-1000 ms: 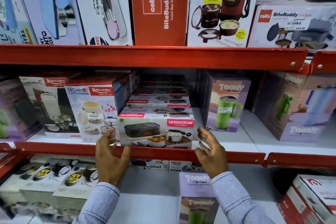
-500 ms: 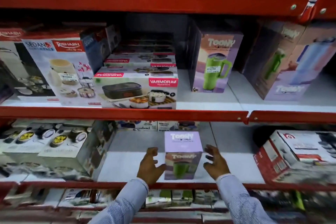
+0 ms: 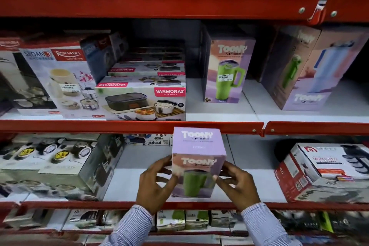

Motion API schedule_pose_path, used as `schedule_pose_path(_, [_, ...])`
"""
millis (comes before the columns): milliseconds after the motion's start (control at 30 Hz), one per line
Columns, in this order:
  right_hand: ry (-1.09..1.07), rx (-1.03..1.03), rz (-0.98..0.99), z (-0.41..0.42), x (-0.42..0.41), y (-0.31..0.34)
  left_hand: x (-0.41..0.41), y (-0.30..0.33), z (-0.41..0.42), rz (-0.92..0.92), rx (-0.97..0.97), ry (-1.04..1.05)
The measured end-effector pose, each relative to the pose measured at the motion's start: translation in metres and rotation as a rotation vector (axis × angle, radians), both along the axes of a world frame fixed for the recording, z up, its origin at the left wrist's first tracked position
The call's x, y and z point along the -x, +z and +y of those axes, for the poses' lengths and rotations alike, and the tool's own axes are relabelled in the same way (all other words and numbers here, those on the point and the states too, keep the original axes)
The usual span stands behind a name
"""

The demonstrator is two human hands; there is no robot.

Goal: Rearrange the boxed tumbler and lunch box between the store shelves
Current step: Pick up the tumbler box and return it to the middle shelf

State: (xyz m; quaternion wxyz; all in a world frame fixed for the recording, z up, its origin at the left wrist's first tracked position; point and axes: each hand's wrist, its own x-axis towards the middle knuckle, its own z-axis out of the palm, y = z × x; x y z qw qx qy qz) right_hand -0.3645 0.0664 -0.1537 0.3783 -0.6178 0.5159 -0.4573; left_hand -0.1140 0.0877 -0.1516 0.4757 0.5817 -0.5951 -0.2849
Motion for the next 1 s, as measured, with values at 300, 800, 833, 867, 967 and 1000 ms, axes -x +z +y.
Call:
schedule_pose_path(300, [-0.033,0.358,-0.228,-0.018,-0.01,0.12,0.008,0.125,-0.014,0.029,0.376,0.123])
schedule_pose_path(800, [-0.254,0.489,-0.17,-0.065,0.033,0.171,0.065,0.185,-0.069,-0.159,0.428,0.088])
schedule_pose_path(833, [-0.262,0.487,-0.166,-0.071,0.038,0.173,0.07,0.187,-0.076,-0.16,0.419,0.077])
schedule_pose_path(867, [-0.266,0.484,-0.158,-0.077,0.042,0.175,0.075,0.189,-0.082,-0.158,0.41,0.063])
schedule_pose_path(967, [-0.257,0.447,-0.133,-0.094,0.054,0.176,0.088,0.188,-0.1,-0.151,0.378,0.043])
schedule_pose_path(1000, [-0.253,0.431,-0.126,-0.099,0.057,0.174,0.092,0.187,-0.105,-0.162,0.369,0.042])
